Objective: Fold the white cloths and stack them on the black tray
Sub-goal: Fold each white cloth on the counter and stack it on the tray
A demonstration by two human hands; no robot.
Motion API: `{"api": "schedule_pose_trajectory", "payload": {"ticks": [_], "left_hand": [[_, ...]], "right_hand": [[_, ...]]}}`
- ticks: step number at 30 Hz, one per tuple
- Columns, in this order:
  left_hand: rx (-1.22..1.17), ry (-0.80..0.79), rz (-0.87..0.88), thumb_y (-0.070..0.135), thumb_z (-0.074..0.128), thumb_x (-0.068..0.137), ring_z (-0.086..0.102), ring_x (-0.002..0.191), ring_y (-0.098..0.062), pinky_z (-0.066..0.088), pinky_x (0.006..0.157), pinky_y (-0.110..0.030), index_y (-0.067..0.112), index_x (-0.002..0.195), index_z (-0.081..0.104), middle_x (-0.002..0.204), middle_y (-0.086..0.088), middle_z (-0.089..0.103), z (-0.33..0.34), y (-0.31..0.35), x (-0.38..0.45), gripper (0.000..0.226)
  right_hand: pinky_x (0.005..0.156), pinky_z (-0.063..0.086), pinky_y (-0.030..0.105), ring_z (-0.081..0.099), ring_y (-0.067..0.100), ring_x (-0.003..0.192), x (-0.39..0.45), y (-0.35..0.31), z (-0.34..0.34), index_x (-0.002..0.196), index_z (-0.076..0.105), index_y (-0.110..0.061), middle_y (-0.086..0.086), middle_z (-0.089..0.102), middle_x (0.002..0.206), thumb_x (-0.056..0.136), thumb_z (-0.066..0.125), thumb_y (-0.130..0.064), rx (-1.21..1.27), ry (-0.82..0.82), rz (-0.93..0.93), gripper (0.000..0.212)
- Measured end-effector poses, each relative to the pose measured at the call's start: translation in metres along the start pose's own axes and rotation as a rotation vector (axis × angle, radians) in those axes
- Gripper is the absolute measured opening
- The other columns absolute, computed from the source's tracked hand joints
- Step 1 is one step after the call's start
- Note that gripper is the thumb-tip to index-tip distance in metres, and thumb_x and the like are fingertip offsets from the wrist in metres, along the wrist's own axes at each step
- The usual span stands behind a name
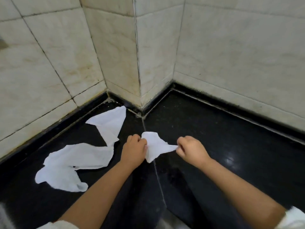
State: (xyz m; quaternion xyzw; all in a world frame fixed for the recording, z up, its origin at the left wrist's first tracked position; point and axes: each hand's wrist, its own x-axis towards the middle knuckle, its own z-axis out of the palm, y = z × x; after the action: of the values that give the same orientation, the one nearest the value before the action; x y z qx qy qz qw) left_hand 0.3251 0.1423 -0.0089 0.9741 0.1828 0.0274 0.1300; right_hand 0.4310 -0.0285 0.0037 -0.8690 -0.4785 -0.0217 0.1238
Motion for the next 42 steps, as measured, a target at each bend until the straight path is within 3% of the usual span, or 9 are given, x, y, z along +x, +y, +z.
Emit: {"api": "schedule_pose_trajectory", "payload": {"ticks": [7,10,15,18,23,28,31,35,42], "left_hand": [[0.014,-0.078,0.172,0.006,0.04,0.093,0.059,0.094,-0.031,0.037,0.068,-0.035,0.009,0.108,0.049,0.103,-0.011,0.062,-0.034,0.109,0.034,0.018],[-0.126,0.022,0.269,0.012,0.041,0.094,0.058,0.094,-0.033,0.045,0.076,-0.039,0.006,0.105,0.057,0.104,-0.014,0.063,-0.049,0.159,0.041,0.02],[-0.276,-0.046,0.501,0.01,0.04,0.095,0.057,0.103,-0.029,0.046,0.088,-0.041,0.008,0.11,0.063,0.109,-0.013,0.063,-0.048,0.222,0.021,0.028],[-0.201,-0.251,0.595,0.008,0.041,0.095,0.056,0.106,-0.029,0.043,0.09,-0.036,0.005,0.112,0.063,0.111,-0.013,0.063,-0.014,0.224,-0.004,0.028],[-0.045,-0.789,0.567,0.01,0.05,0.094,0.058,0.089,-0.017,0.041,0.075,-0.019,0.001,0.103,0.067,0.101,-0.013,0.067,0.056,0.203,-0.047,0.022],[0.005,-1.076,0.451,0.015,0.044,0.097,0.055,0.082,-0.011,0.043,0.074,-0.018,0.005,0.105,0.066,0.097,-0.004,0.062,0.096,0.203,-0.068,0.025],[-0.032,-1.008,0.392,0.016,0.042,0.098,0.047,0.071,-0.007,0.036,0.063,-0.014,0.012,0.076,0.058,0.077,0.004,0.051,0.104,0.203,-0.066,0.027],[-0.055,-0.708,0.321,0.013,0.043,0.095,0.044,0.068,-0.014,0.035,0.064,-0.023,0.014,0.054,0.038,0.062,0.001,0.041,0.108,0.209,-0.053,0.041],[0.056,-0.511,0.282,0.014,0.039,0.097,0.057,0.088,-0.018,0.047,0.081,-0.03,0.004,0.103,0.064,0.106,-0.011,0.063,0.102,0.239,0.017,0.028]], "right_hand": [[0.048,0.035,0.031,0.054,0.028,0.048,-0.059,0.07,-0.118,0.059,0.055,0.0,0.016,0.054,0.05,0.069,0.037,-0.013,-0.11,0.422,0.249,0.025],[0.059,0.029,0.032,0.059,0.037,0.055,-0.107,0.109,-0.138,0.07,0.059,0.007,0.024,0.06,0.06,0.076,0.036,-0.009,-0.196,0.485,0.394,0.029],[0.06,0.049,0.032,0.061,0.035,0.063,-0.209,0.126,-0.136,0.092,0.064,0.014,0.026,0.064,0.068,0.08,0.041,-0.004,-0.242,0.671,0.503,0.031],[0.064,0.045,0.031,0.06,0.029,0.065,-0.27,0.124,-0.106,0.081,0.067,0.008,0.022,0.065,0.068,0.079,0.043,-0.009,-0.122,0.445,0.477,0.03],[0.07,0.038,0.016,0.057,0.017,0.084,-0.337,0.117,-0.054,0.095,0.068,0.001,-0.003,0.062,0.081,0.084,0.052,0.001,0.354,-0.452,0.651,0.02],[0.061,0.039,0.009,0.053,0.0,0.063,-0.35,0.121,-0.038,0.087,0.065,-0.017,-0.009,0.054,0.074,0.086,0.049,-0.003,0.546,-0.801,0.741,0.021],[0.06,0.039,0.011,0.052,0.003,0.067,-0.344,0.124,-0.039,0.091,0.065,-0.015,-0.009,0.056,0.075,0.085,0.05,-0.002,0.541,-0.758,0.784,0.021],[0.076,0.039,0.017,0.055,0.016,0.093,-0.322,0.136,-0.036,0.102,0.066,-0.001,0.007,0.063,0.102,0.086,0.045,0.003,0.38,-0.442,0.861,0.027],[0.095,0.037,0.024,0.05,0.028,0.114,-0.258,0.196,-0.024,0.113,0.061,0.002,0.017,0.051,0.124,0.088,0.038,0.008,0.214,-0.249,0.956,0.035]]}}
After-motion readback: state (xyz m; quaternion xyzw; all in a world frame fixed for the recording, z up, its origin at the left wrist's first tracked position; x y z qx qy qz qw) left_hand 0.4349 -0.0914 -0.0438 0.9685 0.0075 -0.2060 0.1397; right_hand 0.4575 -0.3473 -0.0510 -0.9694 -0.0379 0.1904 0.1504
